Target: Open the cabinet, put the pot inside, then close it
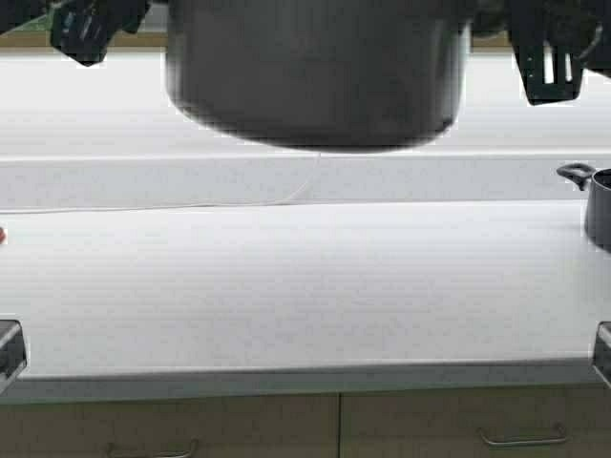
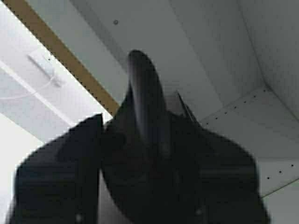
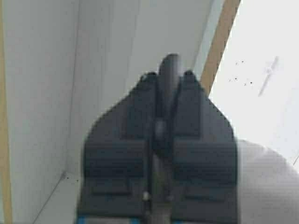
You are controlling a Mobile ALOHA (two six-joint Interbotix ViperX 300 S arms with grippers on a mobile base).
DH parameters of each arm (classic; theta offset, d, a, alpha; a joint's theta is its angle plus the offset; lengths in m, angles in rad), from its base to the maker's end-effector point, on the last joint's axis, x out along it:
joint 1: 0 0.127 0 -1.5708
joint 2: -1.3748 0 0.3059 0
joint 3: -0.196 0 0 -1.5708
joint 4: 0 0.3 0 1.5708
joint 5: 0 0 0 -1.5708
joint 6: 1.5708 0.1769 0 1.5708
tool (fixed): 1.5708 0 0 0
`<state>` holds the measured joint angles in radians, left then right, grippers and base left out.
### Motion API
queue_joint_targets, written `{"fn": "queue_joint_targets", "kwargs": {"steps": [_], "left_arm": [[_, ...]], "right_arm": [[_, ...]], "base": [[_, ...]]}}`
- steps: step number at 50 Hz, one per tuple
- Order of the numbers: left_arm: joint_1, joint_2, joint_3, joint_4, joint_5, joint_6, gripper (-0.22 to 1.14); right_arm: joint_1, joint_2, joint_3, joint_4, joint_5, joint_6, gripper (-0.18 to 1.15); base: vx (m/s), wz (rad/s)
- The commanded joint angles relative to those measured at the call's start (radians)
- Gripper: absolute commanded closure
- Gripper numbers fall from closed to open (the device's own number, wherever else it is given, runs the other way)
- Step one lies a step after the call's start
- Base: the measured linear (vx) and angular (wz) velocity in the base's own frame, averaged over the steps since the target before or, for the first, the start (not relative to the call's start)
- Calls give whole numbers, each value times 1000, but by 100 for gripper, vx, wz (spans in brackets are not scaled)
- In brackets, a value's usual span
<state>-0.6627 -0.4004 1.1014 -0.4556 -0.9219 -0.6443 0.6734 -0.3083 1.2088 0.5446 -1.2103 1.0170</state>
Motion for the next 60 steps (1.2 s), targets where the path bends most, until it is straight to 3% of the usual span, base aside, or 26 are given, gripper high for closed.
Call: {"fn": "queue_joint_targets", "kwargs": {"steps": [1, 15, 28, 46, 60], "left_arm": [[-106, -60, -81, -6, 75, 87, 89], [-104, -84, -178, -71, 186, 181, 89], [-74, -57, -298, -115, 236, 252, 89], [15, -26, -426, -115, 336, 253, 89], [81, 72, -557, -115, 371, 255, 89]], "right_arm": [[147, -110, -104, -44, 94, -84, 91], [133, -209, -215, -25, 296, -210, 91], [40, -218, -310, -38, 397, -218, 91], [-112, -204, -523, -146, 683, -218, 91], [-199, -94, -696, -158, 810, -216, 91]], "base": [[-1, 0], [0, 0], [1, 0], [3, 0], [7, -1]]}}
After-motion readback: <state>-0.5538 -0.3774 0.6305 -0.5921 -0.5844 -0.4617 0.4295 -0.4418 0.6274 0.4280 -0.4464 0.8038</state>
